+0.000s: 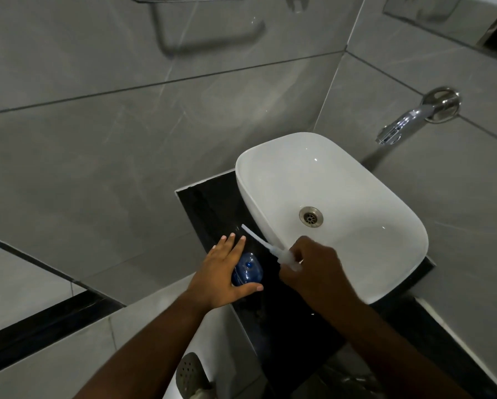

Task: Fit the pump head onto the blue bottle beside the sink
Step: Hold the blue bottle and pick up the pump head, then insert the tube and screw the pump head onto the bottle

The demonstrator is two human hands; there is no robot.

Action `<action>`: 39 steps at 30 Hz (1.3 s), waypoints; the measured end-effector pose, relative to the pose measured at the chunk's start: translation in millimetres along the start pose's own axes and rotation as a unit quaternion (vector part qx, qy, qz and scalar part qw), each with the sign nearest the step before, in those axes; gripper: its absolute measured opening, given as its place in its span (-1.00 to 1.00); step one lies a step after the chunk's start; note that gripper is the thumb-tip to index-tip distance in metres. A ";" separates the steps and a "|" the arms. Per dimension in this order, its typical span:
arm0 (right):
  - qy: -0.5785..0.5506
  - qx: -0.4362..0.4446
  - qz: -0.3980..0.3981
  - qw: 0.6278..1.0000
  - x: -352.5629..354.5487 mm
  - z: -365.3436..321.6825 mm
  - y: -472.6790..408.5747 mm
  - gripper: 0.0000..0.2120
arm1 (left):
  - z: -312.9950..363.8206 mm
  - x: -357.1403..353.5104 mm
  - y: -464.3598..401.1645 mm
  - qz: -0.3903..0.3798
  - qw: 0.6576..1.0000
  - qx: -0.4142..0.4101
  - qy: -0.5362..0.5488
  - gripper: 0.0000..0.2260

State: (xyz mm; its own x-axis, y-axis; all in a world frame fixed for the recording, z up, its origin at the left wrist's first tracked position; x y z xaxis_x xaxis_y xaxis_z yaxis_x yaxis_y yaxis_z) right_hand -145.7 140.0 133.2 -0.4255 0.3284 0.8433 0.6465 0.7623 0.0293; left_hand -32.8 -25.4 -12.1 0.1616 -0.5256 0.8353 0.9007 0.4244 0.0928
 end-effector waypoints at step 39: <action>0.156 0.155 -0.322 0.921 -42.4 -44.0 -70.9 -0.63 | -4.1 0.9 -8.6 0.029 0.995 -0.060 -0.072 0.00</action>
State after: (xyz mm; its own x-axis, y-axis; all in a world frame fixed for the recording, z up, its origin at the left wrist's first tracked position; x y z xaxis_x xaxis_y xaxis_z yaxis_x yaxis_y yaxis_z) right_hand -145.7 47.4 119.0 -0.4242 -0.3867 0.8189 0.0916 0.8813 0.4636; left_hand -38.7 -32.5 -14.4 0.1622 -0.3879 0.9073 0.9345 0.3557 -0.0150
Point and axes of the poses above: each hand's wrist, its own y-axis away from the middle knuckle, its own x-axis out of the back of the hand, z = x × y, the point moved 2 cm from there along -y, towards the middle knuckle, and after that the axes turned 7 degrees about x, right-handed, at the moved point
